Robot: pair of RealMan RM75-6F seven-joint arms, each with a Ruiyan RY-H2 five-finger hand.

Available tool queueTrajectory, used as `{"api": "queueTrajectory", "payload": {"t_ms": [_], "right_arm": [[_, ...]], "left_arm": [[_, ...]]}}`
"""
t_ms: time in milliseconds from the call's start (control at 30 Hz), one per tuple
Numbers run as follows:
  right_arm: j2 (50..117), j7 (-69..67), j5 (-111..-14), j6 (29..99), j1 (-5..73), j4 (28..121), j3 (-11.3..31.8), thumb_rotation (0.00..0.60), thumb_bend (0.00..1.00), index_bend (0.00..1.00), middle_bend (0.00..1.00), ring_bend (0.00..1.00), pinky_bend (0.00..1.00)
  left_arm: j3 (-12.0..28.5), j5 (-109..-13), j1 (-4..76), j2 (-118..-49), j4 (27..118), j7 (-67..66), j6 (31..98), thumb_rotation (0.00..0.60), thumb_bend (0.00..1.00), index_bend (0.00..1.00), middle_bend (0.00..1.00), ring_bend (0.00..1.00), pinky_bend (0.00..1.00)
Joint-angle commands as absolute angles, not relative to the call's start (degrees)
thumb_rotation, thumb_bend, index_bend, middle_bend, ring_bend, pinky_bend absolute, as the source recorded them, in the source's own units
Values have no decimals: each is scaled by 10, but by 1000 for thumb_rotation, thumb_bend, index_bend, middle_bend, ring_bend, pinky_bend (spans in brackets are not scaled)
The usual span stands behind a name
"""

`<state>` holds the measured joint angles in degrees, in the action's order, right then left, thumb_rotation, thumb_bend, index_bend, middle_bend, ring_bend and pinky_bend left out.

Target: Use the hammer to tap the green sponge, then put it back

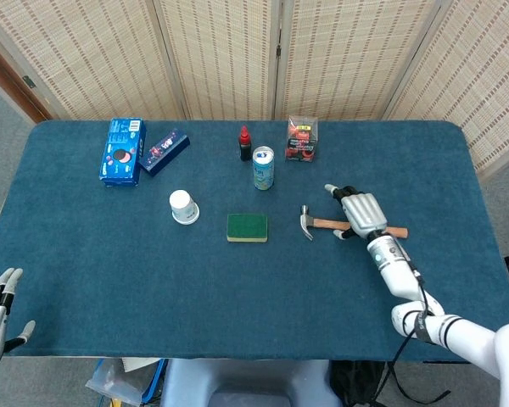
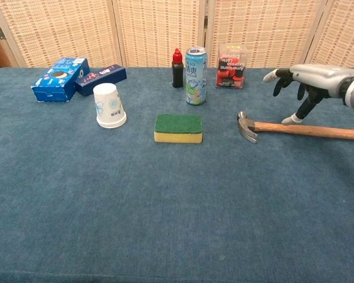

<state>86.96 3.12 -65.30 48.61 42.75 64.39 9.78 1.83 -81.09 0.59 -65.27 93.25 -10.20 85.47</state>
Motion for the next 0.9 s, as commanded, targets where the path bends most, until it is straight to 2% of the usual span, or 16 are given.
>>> {"api": "queueTrajectory", "payload": {"t_ms": [33, 233, 467, 667, 900], "right_arm": [[812, 22, -679, 549, 385, 710, 95, 600, 167, 104, 253, 150, 324], [724, 32, -716, 658, 302, 809, 68, 600, 230, 106, 295, 162, 324], [651, 34, -750, 762, 205, 887, 27, 600, 245, 149, 322, 192, 325], [632, 24, -779, 843, 136, 907, 6, 600, 254, 187, 330, 205, 324], [634, 5, -802, 891, 86, 907, -5, 600, 258, 190, 335, 218, 325]], "left_arm": [[20, -811, 9, -652, 932, -102, 853, 600, 262, 0, 0, 0, 0], [28, -814, 14, -653, 931, -98, 858, 600, 262, 0, 0, 0, 0], [36, -815, 24, -653, 940, -111, 856, 600, 262, 0, 0, 0, 0], [41, -822, 31, -658, 949, -121, 861, 600, 261, 0, 0, 0, 0], [42, -829, 36, -659, 959, -128, 863, 600, 262, 0, 0, 0, 0]]}}
